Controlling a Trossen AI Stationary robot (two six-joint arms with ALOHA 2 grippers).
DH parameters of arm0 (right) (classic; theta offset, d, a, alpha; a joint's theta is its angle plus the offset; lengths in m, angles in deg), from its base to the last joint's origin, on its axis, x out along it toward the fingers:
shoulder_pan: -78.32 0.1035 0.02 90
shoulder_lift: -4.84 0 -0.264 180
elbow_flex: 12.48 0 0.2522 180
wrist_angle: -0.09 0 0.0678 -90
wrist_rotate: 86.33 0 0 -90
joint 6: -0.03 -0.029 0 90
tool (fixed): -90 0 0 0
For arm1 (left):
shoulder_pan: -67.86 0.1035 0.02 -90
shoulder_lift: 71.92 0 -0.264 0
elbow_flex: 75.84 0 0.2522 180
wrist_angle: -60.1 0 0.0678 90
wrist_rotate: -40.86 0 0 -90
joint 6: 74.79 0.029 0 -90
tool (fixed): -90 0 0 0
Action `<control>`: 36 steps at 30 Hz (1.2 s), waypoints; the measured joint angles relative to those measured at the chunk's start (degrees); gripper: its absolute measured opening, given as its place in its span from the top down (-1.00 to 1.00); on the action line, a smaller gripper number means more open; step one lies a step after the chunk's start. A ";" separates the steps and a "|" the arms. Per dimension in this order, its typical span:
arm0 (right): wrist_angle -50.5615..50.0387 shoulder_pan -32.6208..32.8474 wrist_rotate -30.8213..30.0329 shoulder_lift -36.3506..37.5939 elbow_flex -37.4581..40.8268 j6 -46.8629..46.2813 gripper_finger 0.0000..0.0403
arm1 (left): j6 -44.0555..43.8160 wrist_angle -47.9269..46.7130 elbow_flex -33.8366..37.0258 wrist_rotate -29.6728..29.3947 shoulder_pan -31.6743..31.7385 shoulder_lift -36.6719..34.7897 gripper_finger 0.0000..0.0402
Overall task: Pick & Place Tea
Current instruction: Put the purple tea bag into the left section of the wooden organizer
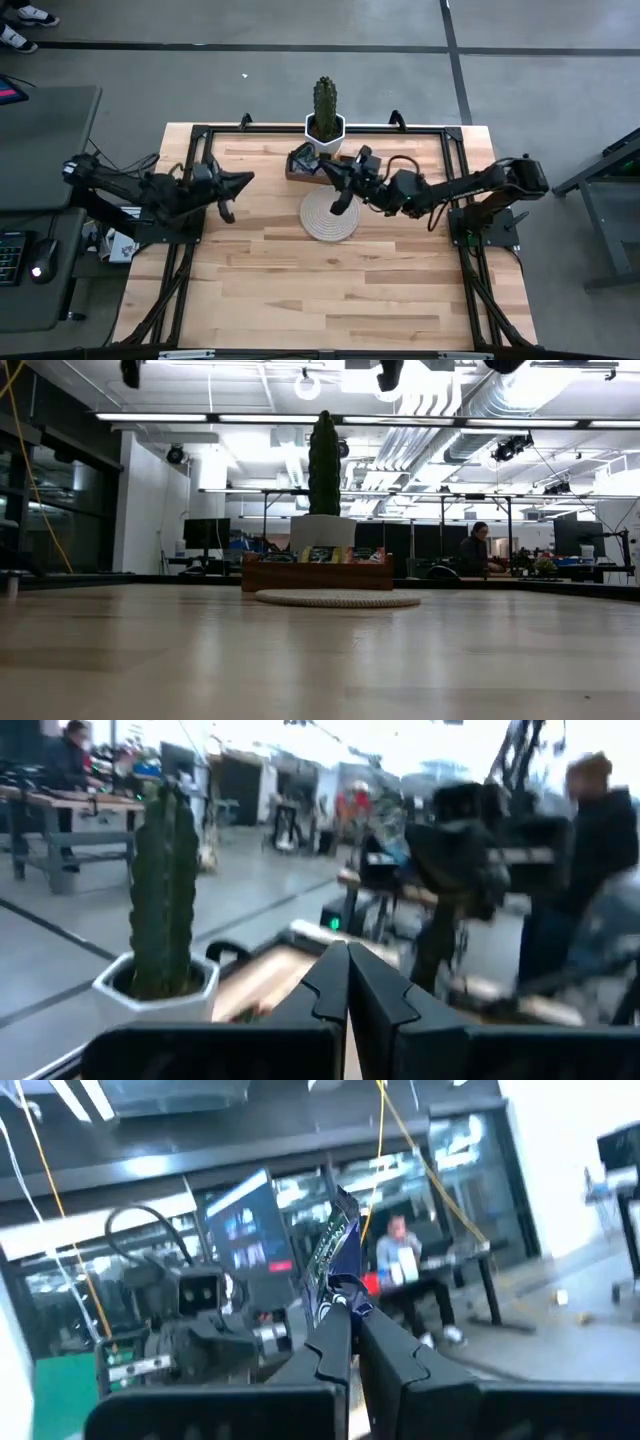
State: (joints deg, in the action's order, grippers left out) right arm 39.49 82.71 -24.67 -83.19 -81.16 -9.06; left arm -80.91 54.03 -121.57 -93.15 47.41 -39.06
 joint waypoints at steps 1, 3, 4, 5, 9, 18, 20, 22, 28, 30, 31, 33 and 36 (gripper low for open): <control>1.62 0.16 -0.10 -0.13 -0.33 1.07 0.99 | 0.06 2.42 0.02 0.80 1.20 0.59 1.00; 1.80 0.27 0.30 -0.28 -2.10 3.43 0.99 | 0.12 7.18 0.06 5.96 3.96 1.78 1.00; 0.92 0.27 1.00 -0.34 -3.38 4.63 0.99 | 0.12 9.66 0.09 9.32 5.45 2.40 1.00; -0.18 0.27 1.93 -0.34 -4.79 5.90 0.99 | 0.03 12.78 0.09 12.52 6.95 3.24 1.00; -7.28 0.12 5.45 -0.32 -11.03 10.71 0.99 | -0.12 25.63 0.07 23.97 11.72 8.08 0.94; -20.74 0.23 10.84 -0.34 -20.03 15.56 0.99 | -4.65 40.26 0.04 33.36 15.72 15.05 0.28; -21.58 0.23 12.03 -0.34 -20.30 15.75 0.99 | -5.80 40.66 0.07 32.88 15.72 16.23 0.14; -21.69 0.23 12.50 -0.37 -20.30 15.71 0.99 | -6.67 42.89 0.07 32.70 15.72 17.51 0.02; -22.45 0.23 14.66 -0.37 -20.30 15.58 0.99 | -8.22 50.68 -0.18 30.72 15.70 22.65 -0.10; -22.42 0.23 14.88 -0.37 -20.30 15.55 0.99 | -8.79 50.77 -1.16 30.00 15.70 24.02 -0.11; -22.41 0.23 15.04 -0.37 -20.30 15.44 0.99 | -9.04 50.67 -1.52 29.94 15.70 24.59 -0.11; -22.80 0.23 15.08 -0.37 -20.32 15.15 0.99 | -9.16 51.21 -3.03 30.12 15.70 26.06 -0.11; -24.41 0.23 15.08 -0.37 -20.34 15.12 0.99 | -8.61 51.27 -5.22 30.25 15.70 27.98 -0.11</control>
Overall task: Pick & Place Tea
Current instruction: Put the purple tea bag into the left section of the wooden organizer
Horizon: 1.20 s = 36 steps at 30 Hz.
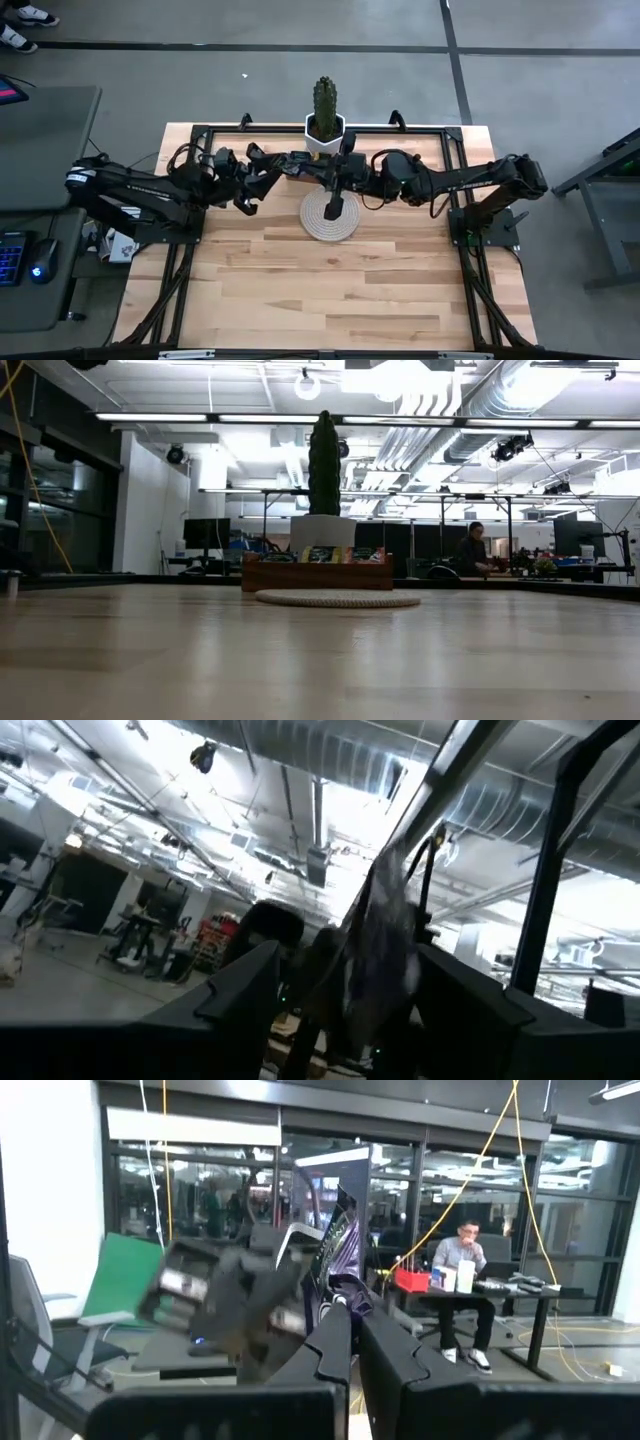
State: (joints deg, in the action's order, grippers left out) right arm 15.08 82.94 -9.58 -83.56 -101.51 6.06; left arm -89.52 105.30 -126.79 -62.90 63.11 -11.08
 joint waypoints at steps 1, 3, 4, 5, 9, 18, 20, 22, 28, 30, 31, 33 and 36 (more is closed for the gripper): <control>-0.42 0.00 0.07 0.00 0.00 -0.07 0.99 | 0.54 -0.17 -0.69 0.42 0.00 0.24 -0.11; -0.61 0.00 0.19 -0.02 0.00 -0.17 0.99 | 1.33 0.30 -2.30 2.02 0.00 0.69 -0.11; -0.58 0.00 0.19 -0.02 0.00 -0.13 0.99 | 1.41 0.56 -2.79 2.77 0.00 0.92 -0.11; -0.54 0.00 0.19 -0.02 0.00 -0.12 0.99 | 1.46 0.43 -3.03 3.13 -0.02 1.06 -0.11; -0.64 0.00 0.19 -0.02 0.00 -0.12 0.99 | 1.58 -0.36 -3.78 3.58 -0.12 1.19 -0.11; -0.64 0.00 0.19 -0.02 0.00 -0.06 0.99 | 2.93 -0.79 -3.85 0.90 -0.11 1.16 0.26; -0.64 0.00 0.18 -0.02 0.00 -0.04 0.99 | 3.78 -0.90 -3.85 -0.10 -0.11 1.16 0.49; -0.64 0.00 -0.15 -0.02 0.00 -0.04 0.99 | 4.71 -0.84 -3.85 -0.79 -0.11 1.16 0.76; -0.68 -0.04 -1.02 -0.02 0.00 -0.03 0.94 | 5.80 -0.86 -3.83 -2.88 -0.11 1.16 0.98; -0.68 -0.04 -1.46 -0.02 0.00 -0.03 0.87 | 5.93 -0.91 -3.83 -2.90 -0.11 1.16 0.98; -0.68 -0.02 -1.67 -0.02 0.00 -0.04 0.82 | 5.99 -0.92 -3.83 -2.88 -0.11 1.16 0.99; -0.76 0.00 -2.39 0.23 0.00 -0.02 0.73 | 6.01 -1.13 -3.83 -2.74 -0.11 1.15 0.99; -1.78 0.00 -3.37 1.11 0.00 -0.01 0.59 | 6.00 -2.87 -3.80 -2.64 -0.11 1.15 0.99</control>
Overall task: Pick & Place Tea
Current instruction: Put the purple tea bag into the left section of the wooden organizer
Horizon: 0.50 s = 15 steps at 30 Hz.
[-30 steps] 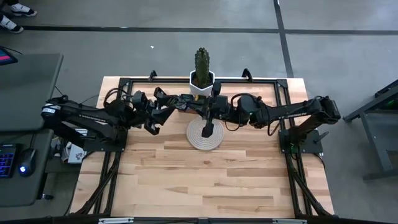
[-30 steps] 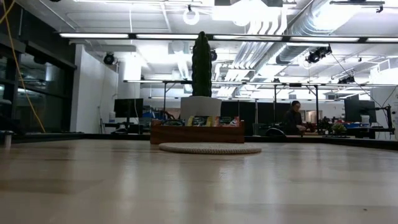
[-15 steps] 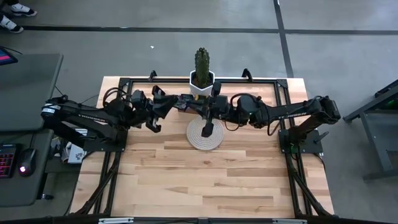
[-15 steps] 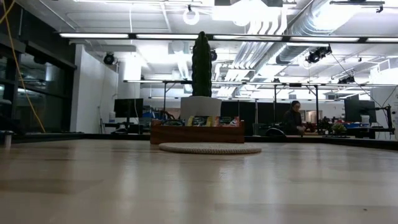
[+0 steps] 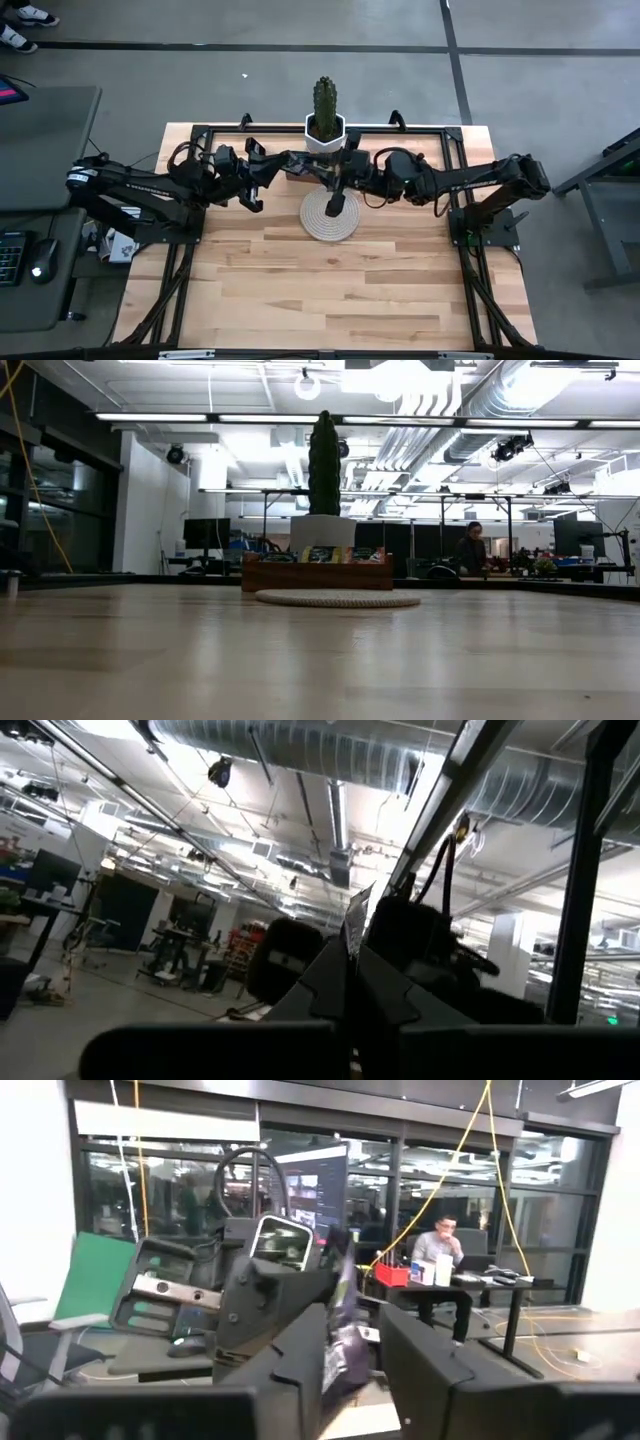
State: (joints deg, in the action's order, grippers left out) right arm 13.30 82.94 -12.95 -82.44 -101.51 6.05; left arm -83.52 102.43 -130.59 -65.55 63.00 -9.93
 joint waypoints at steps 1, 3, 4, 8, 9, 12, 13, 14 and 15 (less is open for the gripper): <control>-0.73 0.00 -0.35 0.54 0.00 0.00 0.54 | -0.02 -0.21 0.02 0.02 0.00 0.01 0.99; -3.09 0.00 -1.82 2.08 0.00 0.00 0.45 | 0.08 -0.65 0.02 0.09 0.00 -0.03 1.00; -4.75 0.00 -2.82 3.05 0.00 0.00 0.40 | 0.22 -1.11 0.02 0.21 0.00 -0.07 1.00; -14.00 0.18 -5.68 8.49 0.00 -1.81 0.23 | 1.16 -7.33 0.02 1.03 0.76 -2.11 1.00; -16.78 0.31 -6.06 9.92 0.00 -3.22 0.20 | 1.13 -10.47 0.01 1.62 1.63 -2.80 1.00; -25.44 1.04 -6.29 14.31 0.00 -7.82 0.14 | 1.00 -23.14 -0.07 6.07 4.93 -5.10 1.00; -28.02 1.41 -6.28 15.48 0.00 -9.33 0.13 | 1.01 -27.97 -0.92 7.41 6.29 -5.22 1.00; -30.46 1.89 -6.31 16.52 0.00 -10.53 0.12 | 1.03 -32.73 -1.99 8.79 7.78 -5.21 1.00; -32.88 2.44 -6.23 17.41 0.00 -11.51 0.12 | 1.26 -38.06 -2.97 10.44 9.20 -5.19 1.00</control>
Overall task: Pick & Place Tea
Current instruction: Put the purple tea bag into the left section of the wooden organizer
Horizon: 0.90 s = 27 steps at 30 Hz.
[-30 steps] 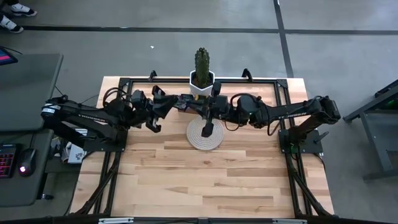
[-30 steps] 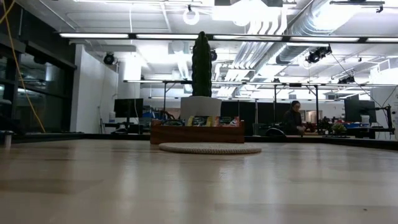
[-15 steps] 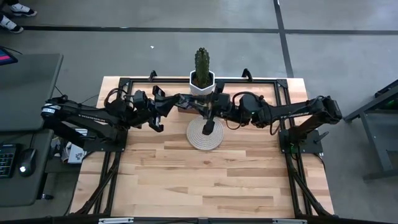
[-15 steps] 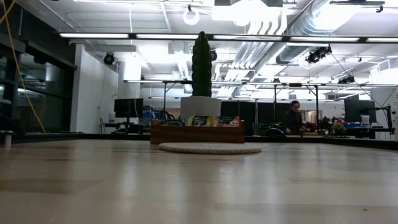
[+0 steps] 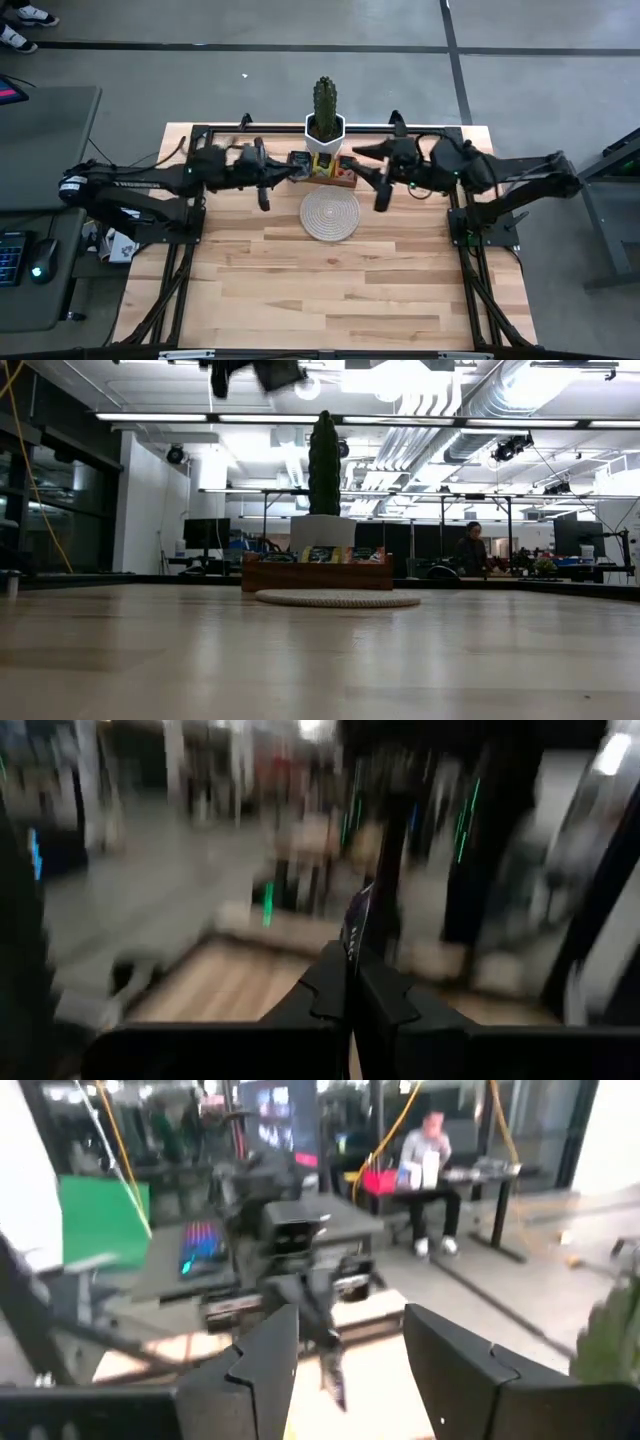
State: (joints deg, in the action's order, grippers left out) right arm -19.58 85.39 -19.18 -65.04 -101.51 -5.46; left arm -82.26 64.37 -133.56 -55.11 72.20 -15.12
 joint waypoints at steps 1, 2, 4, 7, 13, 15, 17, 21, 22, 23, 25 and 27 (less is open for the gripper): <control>-2.20 0.57 -0.11 0.58 0.00 -0.90 0.12 | 1.00 -5.62 -0.96 2.32 1.62 0.06 1.00; -4.03 1.15 -0.72 1.10 0.00 -1.77 0.12 | 2.57 -10.13 -2.22 4.31 3.38 0.24 1.00; -7.65 2.52 -2.61 1.73 0.00 -2.80 0.12 | 5.63 -17.39 -5.24 7.43 6.92 1.91 1.00; -10.48 4.23 -5.58 1.85 0.00 -4.04 0.11 | 10.17 -27.60 -8.55 10.15 11.61 6.00 1.00; -12.13 5.97 -8.57 1.65 0.00 -5.97 0.11 | 16.31 -34.71 -13.65 17.03 19.21 15.16 1.00; -12.29 6.28 -9.33 1.65 0.00 -6.06 0.11 | 17.80 -35.60 -14.94 17.43 20.69 18.68 1.00; -12.29 6.53 -9.86 1.65 0.00 -6.08 0.11 | 18.76 -33.96 -17.23 17.76 21.36 22.35 1.00; -12.29 6.56 -9.82 1.65 0.00 -6.59 0.11 | 19.40 -35.62 -18.68 18.08 23.11 26.72 1.00; -12.29 6.56 -9.79 1.65 0.00 -6.63 0.11 | 19.46 -34.82 -19.07 18.01 23.17 27.58 1.00; -12.29 6.56 -9.79 1.65 0.00 -6.67 0.11 | 19.46 -33.92 -19.37 17.72 23.21 28.55 1.00; -12.29 6.66 -9.77 1.65 0.00 -6.72 0.11 | 19.49 -35.16 -19.33 17.29 23.19 30.19 1.00; -12.29 6.87 -9.84 1.65 0.00 -6.71 0.11 | 19.92 -37.42 -18.94 17.30 23.66 30.91 1.00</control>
State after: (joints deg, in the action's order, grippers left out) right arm -31.87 92.26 -29.02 -63.38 -101.51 -12.18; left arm -62.34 26.94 -152.50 -37.81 95.86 15.79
